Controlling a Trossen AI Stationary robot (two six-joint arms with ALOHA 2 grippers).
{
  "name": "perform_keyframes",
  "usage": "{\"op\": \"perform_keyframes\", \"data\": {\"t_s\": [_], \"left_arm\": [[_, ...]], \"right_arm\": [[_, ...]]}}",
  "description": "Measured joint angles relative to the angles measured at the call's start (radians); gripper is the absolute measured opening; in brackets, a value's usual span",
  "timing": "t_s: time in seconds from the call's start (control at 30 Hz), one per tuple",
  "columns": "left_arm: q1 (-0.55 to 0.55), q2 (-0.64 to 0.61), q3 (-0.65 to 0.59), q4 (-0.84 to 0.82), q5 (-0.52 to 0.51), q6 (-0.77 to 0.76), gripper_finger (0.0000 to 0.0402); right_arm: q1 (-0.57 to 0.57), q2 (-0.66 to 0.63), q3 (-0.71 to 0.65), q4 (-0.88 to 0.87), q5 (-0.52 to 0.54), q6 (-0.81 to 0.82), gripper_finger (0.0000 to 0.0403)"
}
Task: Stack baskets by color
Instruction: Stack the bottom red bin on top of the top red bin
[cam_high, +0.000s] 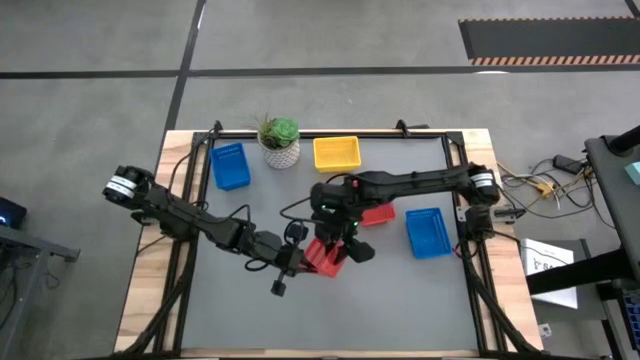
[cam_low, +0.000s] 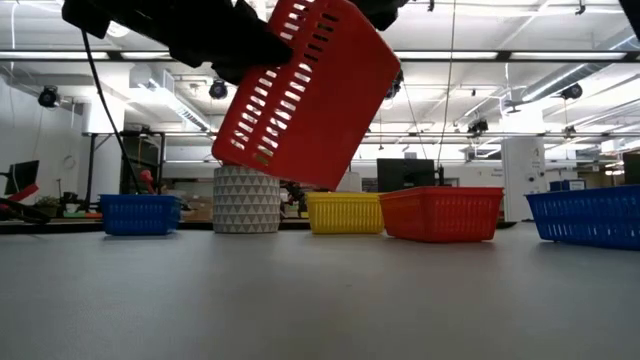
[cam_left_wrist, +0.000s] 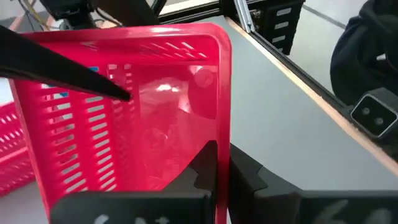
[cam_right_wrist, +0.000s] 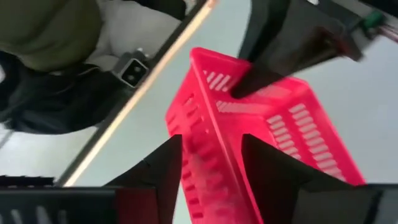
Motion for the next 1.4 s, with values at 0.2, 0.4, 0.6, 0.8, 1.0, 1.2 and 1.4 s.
{"op": "perform_keyframes", "data": {"t_s": [0.2, 0.4, 0.6, 0.8, 1.0, 1.2, 1.4], "left_arm": [[0.000, 0.000, -0.002, -0.003, -0.002, 0.038, 0.0000], [0.000, 0.000, -0.002, 0.006, -0.006, 0.056, 0.0038], [-0.001, -0.004, 0.000, 0.015, -0.011, 0.106, 0.0111], [-0.002, -0.081, 0.000, -0.001, -0.035, 0.163, 0.0134], [-0.002, -0.190, -0.003, -0.065, -0.042, 0.187, 0.0134], [-0.004, -0.280, -0.006, -0.105, -0.062, 0.091, 0.0134], [-0.032, -0.296, -0.006, -0.116, -0.104, 0.054, 0.0134]], "right_arm": [[0.000, 0.055, 0.066, -0.067, -0.046, -0.044, 0.0075], [0.004, 0.064, 0.091, -0.099, -0.039, -0.099, 0.0013], [0.011, 0.058, 0.097, -0.104, -0.030, -0.084, 0.0009], [0.018, 0.056, 0.081, -0.126, -0.022, -0.084, 0.0008], [0.040, 0.048, 0.035, -0.126, 0.106, -0.085, 0.0008], [0.066, 0.021, -0.041, -0.044, 0.250, -0.053, 0.0008], [0.079, -0.070, -0.184, 0.137, 0.344, -0.004, 0.0008]]}}
